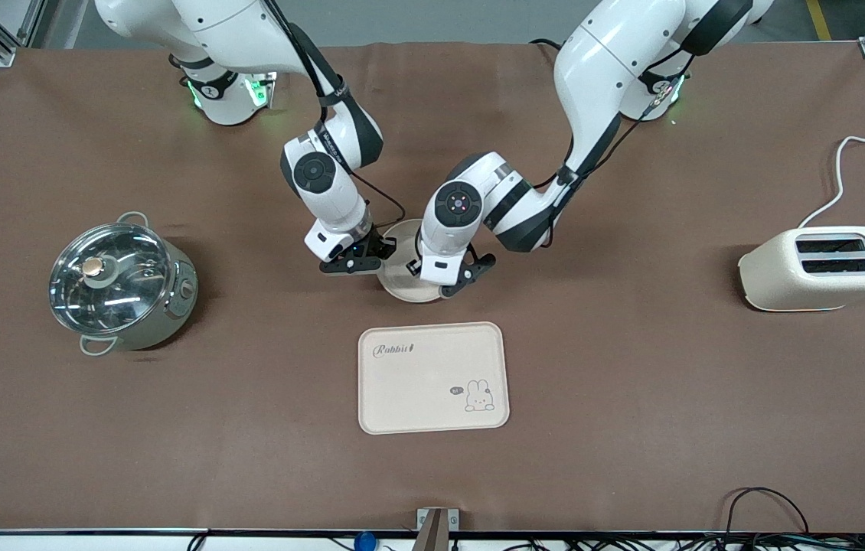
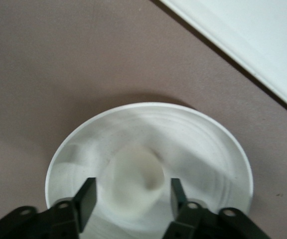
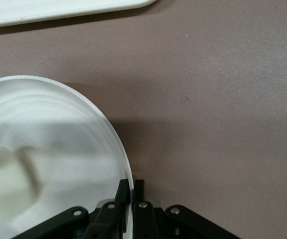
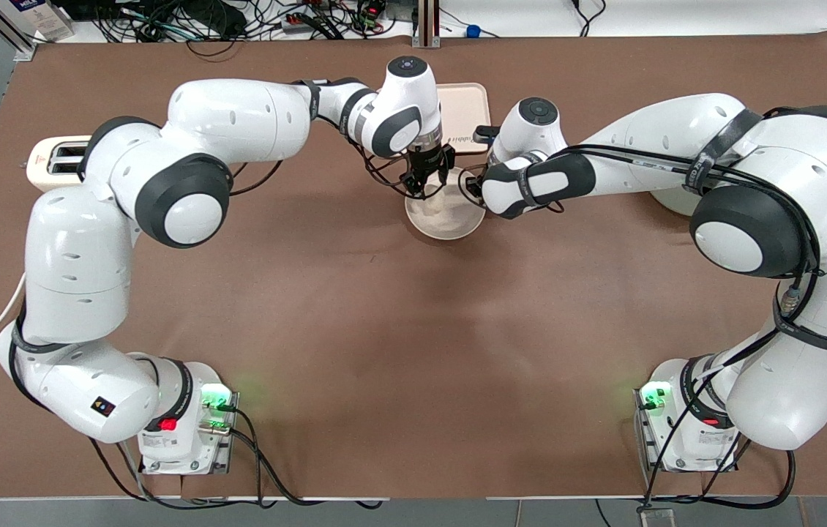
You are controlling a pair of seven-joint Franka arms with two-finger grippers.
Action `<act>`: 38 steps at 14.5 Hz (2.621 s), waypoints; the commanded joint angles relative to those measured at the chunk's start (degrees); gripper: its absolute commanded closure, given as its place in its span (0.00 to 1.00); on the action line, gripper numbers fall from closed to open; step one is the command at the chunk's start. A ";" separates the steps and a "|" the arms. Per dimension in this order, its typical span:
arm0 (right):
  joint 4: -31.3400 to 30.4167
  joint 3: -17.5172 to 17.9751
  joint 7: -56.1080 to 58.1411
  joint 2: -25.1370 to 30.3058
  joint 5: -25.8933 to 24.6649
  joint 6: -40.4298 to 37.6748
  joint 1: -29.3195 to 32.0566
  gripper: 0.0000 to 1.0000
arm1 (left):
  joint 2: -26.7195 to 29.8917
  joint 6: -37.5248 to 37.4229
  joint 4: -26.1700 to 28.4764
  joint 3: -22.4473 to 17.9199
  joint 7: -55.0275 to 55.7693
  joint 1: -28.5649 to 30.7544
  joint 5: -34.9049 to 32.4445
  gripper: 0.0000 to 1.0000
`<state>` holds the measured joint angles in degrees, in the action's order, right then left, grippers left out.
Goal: Place bun in plate and plate on tray
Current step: 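Lower the bun onto the plate and open the left gripper, then slide the plate onto the tray while the left gripper withdraws, then open the right gripper to release the plate on the tray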
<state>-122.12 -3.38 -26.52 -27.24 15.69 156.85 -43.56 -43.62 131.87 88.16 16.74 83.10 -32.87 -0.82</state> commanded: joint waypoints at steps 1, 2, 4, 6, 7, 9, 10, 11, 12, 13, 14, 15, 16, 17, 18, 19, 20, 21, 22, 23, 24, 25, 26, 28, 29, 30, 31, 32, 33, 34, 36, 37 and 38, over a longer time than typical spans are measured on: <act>-0.75 -0.48 -0.20 -0.09 1.28 0.47 -0.83 1.00 | 1.78 -0.82 -1.93 -0.39 0.75 0.35 -0.67 0.00; -0.67 -0.48 -0.20 -0.09 1.28 0.39 -0.83 1.00 | 2.48 -1.52 -1.94 -0.83 0.57 0.53 -0.67 0.00; -0.41 -0.40 -0.29 0.69 1.28 -0.49 -0.48 1.00 | 6.86 -5.90 -2.03 -1.71 -0.91 2.88 -1.28 0.00; 1.78 -0.40 -3.95 2.01 1.36 -2.67 -0.21 1.00 | 12.04 -10.99 -2.11 -1.71 -7.12 7.97 -1.64 0.00; 3.45 -0.40 -5.28 2.36 1.36 -5.13 -0.30 1.00 | 14.25 -13.02 -2.12 -1.71 -10.82 10.35 -1.64 0.00; 6.52 -0.48 -6.43 2.81 1.80 -7.69 0.22 1.00 | 17.77 -16.80 -2.12 -1.80 -19.24 15.71 -2.08 0.00; 8.37 -0.48 -6.96 2.72 1.89 -9.00 0.92 1.00 | 19.35 -18.13 -2.12 -1.80 -24.16 18.00 -2.86 0.00; 10.30 -0.48 -7.40 2.55 1.98 -10.85 1.80 1.00 | 20.76 -19.53 -2.12 -1.80 -28.82 20.46 -4.35 0.00; 11.97 -0.48 -7.93 2.54 2.33 -12.43 2.59 1.00 | 22.08 -21.37 -2.20 -1.80 -32.96 22.74 -5.67 0.00; 13.29 -0.48 -7.93 2.54 3.20 -13.32 3.47 1.00 | 23.39 -23.22 -2.12 -1.71 -37.44 24.85 -7.08 0.00; 14.61 -0.48 -7.93 2.46 4.78 -13.32 3.83 1.00 | 24.54 -24.37 -2.20 -1.71 -40.88 26.18 -8.05 0.00; 16.63 -0.57 -7.93 1.93 6.01 -13.32 3.92 1.00 | 26.12 -25.51 -2.12 -1.80 -43.87 27.50 -9.01 0.00; 19.43 -0.57 -7.93 -0.42 6.72 -13.24 4.35 1.00 | 27.52 -27.09 -2.12 -1.71 -47.38 29.43 -9.46 0.00; 22.94 -0.57 -7.93 -3.49 7.60 -12.98 5.58 1.00 | 29.02 -28.76 -2.12 -1.62 -51.94 31.53 -9.46 0.00; 26.28 -0.57 -7.93 -6.04 9.08 -12.97 6.46 1.00 | 30.77 -30.34 -2.20 -1.45 -57.12 33.38 -8.85 0.00; 29.88 -0.57 -7.93 -8.94 10.32 -12.80 6.73 1.00 | 32.44 -32.44 -2.20 -1.36 -60.65 34.53 -8.76 0.00; 32.70 -0.57 -7.84 -11.06 10.59 -12.71 7.25 1.00 | 34.11 -34.73 -2.20 -1.27 -63.38 35.24 -8.50 0.00; 34.21 -0.57 -7.93 -12.91 10.51 -12.62 7.95 1.00 | 35.96 -37.10 -2.20 -1.36 -65.93 35.86 -7.71 0.00; 35.88 -0.57 -7.76 -14.84 10.50 -12.53 9.09 1.00 | 37.46 -39.13 -2.12 -1.45 -68.05 36.38 -6.40 0.00; 37.72 -0.66 -7.58 -16.86 10.42 -12.27 9.54 1.00 | 39.21 -41.06 -2.12 -1.71 -69.64 36.48 -5.17 0.00; 39.66 -0.66 -7.49 -19.14 10.42 -10.96 9.63 1.00 | 40.53 -42.47 -1.85 -1.89 -70.61 36.39 -4.72 0.00; 40.89 -0.66 -7.41 -20.99 10.33 -9.12 9.89 1.00 | 42.55 -43.36 -1.07 -2.76 -71.31 35.78 -4.19 0.00; 42.21 -0.57 -7.32 -23.01 10.33 -7.63 10.77 1.00 | 45.00 -43.80 1.29 -4.77 -71.76 33.69 -3.32 0.00; 42.58 -0.57 -7.32 -23.47 10.15 -7.44 10.86 1.00 | 49.75 -43.89 6.73 -10.30 -72.90 28.94 -0.08 0.00; 42.58 -0.66 -7.32 -23.65 10.15 -7.44 10.86 1.00 | 51.60 -43.80 8.85 -10.93 -73.08 27.79 0.46 0.00; 42.58 -0.66 -6.88 -23.91 10.15 -7.35 10.78 1.00 | 52.58 -43.80 9.91 -10.94 -73.17 27.69 0.56 0.00; 42.49 -0.66 -6.79 -24.00 10.15 -7.35 10.86 1.00 | 52.94 -43.89 9.93 -10.85 -73.17 27.69 0.56 0.00; 42.49 -0.57 -6.79 -24.09 10.15 -7.35 10.95 1.00 | 52.94 -44.15 9.75 -10.68 -73.25 27.78 0.56 0.00; 42.49 -0.66 -6.79 -24.17 10.15 -7.17 10.86 1.00 | 52.68 -44.24 9.31 -10.76 -73.34 27.78 0.56 0.00; 42.49 -0.66 -6.79 -24.17 10.24 -7.09 10.86 0.96 | 52.24 -44.24 8.88 -10.85 -73.52 27.95 0.56 0.00; 42.49 -0.66 -6.79 -24.17 10.33 -7.08 10.78 0.55 | 51.36 -44.24 7.65 -10.94 -73.61 28.48 0.56 0.00; 42.40 -0.66 -6.88 -24.09 10.33 -7.00 10.51 0.46 | 50.84 -44.24 7.12 -10.94 -73.61 28.48 0.47 0.00; 42.40 -0.66 -6.88 -24.00 10.15 -7.00 10.08 0.38 | 49.87 -44.24 6.16 -11.03 -73.69 28.57 0.47 0.00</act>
<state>-80.43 -4.42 -33.97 -51.10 24.78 149.77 -33.21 7.76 87.62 96.34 6.20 10.91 -4.42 -1.05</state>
